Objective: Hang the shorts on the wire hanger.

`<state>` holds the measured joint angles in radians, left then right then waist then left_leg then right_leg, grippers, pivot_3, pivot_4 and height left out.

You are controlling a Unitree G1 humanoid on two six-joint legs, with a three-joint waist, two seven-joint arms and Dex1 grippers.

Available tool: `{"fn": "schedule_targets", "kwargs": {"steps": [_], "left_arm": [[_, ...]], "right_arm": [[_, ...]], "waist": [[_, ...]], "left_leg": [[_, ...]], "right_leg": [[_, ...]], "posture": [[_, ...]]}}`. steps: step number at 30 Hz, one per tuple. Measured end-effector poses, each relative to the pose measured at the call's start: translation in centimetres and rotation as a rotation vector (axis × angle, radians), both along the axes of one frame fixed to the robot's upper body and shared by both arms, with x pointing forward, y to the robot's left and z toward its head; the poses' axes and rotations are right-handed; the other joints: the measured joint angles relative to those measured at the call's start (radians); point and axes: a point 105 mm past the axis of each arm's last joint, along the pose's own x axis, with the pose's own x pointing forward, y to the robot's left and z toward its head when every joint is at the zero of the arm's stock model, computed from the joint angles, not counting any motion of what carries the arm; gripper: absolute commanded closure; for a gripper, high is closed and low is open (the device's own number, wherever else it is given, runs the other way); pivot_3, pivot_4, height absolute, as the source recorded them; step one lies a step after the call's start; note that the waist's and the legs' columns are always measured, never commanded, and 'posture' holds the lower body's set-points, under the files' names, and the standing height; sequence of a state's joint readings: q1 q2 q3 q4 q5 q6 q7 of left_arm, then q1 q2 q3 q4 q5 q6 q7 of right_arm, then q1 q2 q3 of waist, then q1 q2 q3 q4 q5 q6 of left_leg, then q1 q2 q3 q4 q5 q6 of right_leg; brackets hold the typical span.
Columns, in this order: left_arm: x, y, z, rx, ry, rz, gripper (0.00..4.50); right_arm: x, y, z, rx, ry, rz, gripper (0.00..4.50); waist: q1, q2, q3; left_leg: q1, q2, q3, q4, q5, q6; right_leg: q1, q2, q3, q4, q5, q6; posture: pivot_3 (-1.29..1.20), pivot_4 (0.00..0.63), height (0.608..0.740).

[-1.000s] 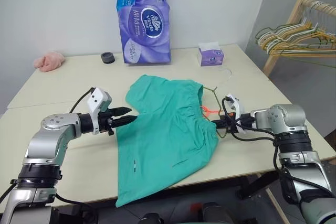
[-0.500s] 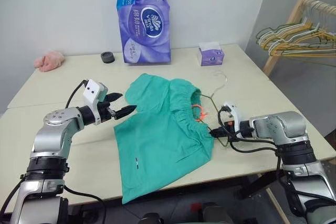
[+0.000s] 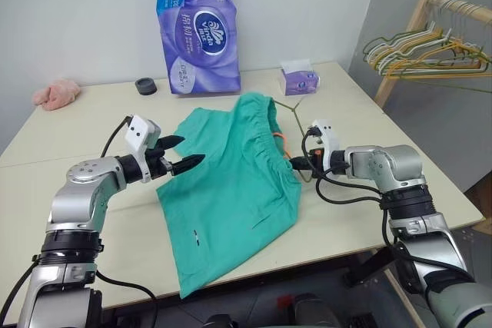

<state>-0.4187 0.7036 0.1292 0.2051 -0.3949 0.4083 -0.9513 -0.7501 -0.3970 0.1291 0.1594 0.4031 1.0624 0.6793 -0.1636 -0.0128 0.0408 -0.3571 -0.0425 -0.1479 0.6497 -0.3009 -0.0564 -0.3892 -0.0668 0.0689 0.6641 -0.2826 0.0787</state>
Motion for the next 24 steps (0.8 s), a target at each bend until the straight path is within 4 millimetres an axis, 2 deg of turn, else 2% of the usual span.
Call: {"fn": "schedule_targets", "kwargs": {"steps": [2, 4, 7, 10, 12, 15, 17, 24], "left_arm": [[0.2, 0.3, 0.6, 0.002, -0.021, 0.013, 0.02], [0.7, 1.2, 1.8, 0.03, -0.058, 0.038, 0.02], [1.2, 2.4, 4.9, 0.113, -0.162, 0.054, 0.02], [1.2, 2.4, 7.5, 0.163, -0.237, 0.015, 0.02], [0.3, 1.9, 8.1, 0.223, -0.222, -0.084, 0.02], [-1.2, 0.9, 8.3, 0.357, -0.183, -0.253, 0.02], [-1.8, 0.6, 7.5, 0.436, -0.14, -0.332, 0.02], [-2.0, -0.1, 4.1, 0.522, -0.051, -0.447, 0.02]], "right_arm": [[-0.2, 0.3, 0.9, -0.052, -0.122, 0.056, 4.5], [-0.8, 0.8, 0.9, -0.12, -0.229, 0.12, 4.5], [-1.8, 1.6, -0.1, -0.239, -0.368, 0.228, 4.5], [-2.2, 2.3, -0.4, -0.315, -0.476, 0.297, 4.5], [-2.3, 2.7, -0.2, -0.356, -0.552, 0.345, 4.5], [-2.6, 3.1, -0.2, -0.407, -0.633, 0.399, 4.5], [-2.8, 3.5, -0.1, -0.421, -0.674, 0.431, 4.5], [-3.2, 4.2, 0.6, -0.449, -0.777, 0.493, 4.5]], "waist": [[-0.001, -0.001, 0.0], [-0.001, -0.001, -0.001], [-0.001, -0.002, -0.001], [0.0, -0.002, -0.001], [0.0, -0.002, -0.001], [0.0, -0.002, -0.001], [0.0, -0.001, -0.001], [0.001, -0.002, -0.001]], "left_leg": [[0.0, 0.0, -0.001, 0.0, 0.0, 0.0], [-0.001, 0.0, -0.002, 0.0, 0.0, 0.0], [-0.001, 0.0, -0.002, 0.0, 0.0, 0.0], [-0.001, -0.001, -0.002, 0.0, 0.0, 0.0], [-0.001, -0.001, -0.002, 0.0, 0.0, 0.0], [0.0, -0.002, -0.001, 0.0, 0.0, 0.0], [0.0, -0.002, 0.0, 0.0, 0.0, 0.0], [0.0, -0.001, -0.001, 0.0, 0.0, 0.0]], "right_leg": [[0.0, 0.0, -0.001, 0.0, 0.0, 0.0], [0.0, 0.0, -0.003, 0.0, 0.0, 0.0], [0.0, 0.0, -0.003, 0.0, 0.0, 0.0], [0.0, 0.0, -0.003, 0.0, 0.0, 0.0], [0.0, 0.0, -0.004, -0.001, 0.0, 0.0], [0.0, 0.001, -0.004, -0.001, 0.0, 0.0], [0.001, 0.003, -0.004, -0.001, 0.0, 0.0], [0.001, 0.005, -0.004, -0.001, 0.0, 0.0]], "posture": [[-0.1, 0.0, 0.74], [-0.1, 0.0, 0.74], [-0.1, 0.0, 0.74], [-0.09, 0.0, 0.74], [-0.09, 0.0, 0.74], [-0.09, 0.0, 0.74], [-0.09, 0.0, 0.74], [-0.1, 0.0, 0.74]]}}
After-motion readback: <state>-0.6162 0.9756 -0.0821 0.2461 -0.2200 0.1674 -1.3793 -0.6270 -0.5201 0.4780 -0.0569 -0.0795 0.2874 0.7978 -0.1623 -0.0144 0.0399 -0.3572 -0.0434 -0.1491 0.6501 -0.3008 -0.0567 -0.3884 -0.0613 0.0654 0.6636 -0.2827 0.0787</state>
